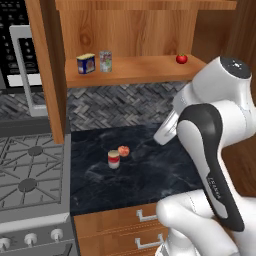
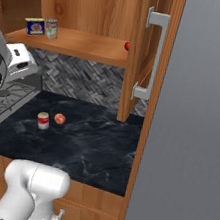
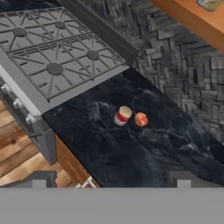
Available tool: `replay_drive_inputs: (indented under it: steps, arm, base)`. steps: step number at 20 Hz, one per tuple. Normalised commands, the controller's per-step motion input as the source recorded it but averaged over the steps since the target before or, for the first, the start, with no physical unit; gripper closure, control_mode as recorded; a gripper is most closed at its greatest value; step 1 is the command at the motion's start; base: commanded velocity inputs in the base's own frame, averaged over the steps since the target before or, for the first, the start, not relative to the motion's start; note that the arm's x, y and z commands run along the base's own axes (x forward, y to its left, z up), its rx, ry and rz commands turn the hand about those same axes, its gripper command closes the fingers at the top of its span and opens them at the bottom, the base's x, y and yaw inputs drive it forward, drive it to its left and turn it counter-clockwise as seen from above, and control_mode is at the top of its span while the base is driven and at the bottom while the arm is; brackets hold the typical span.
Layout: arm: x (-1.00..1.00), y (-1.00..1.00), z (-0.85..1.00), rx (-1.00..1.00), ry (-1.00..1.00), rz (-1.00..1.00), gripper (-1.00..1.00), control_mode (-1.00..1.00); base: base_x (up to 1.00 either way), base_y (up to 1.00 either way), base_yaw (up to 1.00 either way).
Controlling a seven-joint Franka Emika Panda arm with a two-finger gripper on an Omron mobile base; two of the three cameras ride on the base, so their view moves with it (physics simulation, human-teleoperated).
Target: Pick the cans from the counter and place them in their designated side in the cabinet.
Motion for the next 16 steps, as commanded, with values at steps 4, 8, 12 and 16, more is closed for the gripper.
replay_drive_inputs:
  steps: [4, 8, 12, 16]
  arm:
    - [0.12, 0.00, -0.12, 0.04, 0.00, -0.11, -1.00, -1.00]
    - [0.10, 0.00, -0.17, 0.04, 0.03, -0.14, -1.00, -1.00]
    - [0.19, -0.03, -0.22, 0.07, 0.11, -0.17, -1.00, -1.00]
    - [0.24, -0.01, -0.15, 0.01, 0.14, -0.15, -1.00, -1.00]
  base:
    - [0.00, 0.00, 0.00]
    - [0.00, 0.00, 0.00]
    - [0.00, 0.00, 0.00]
    - [0.00, 0.00, 0.00]
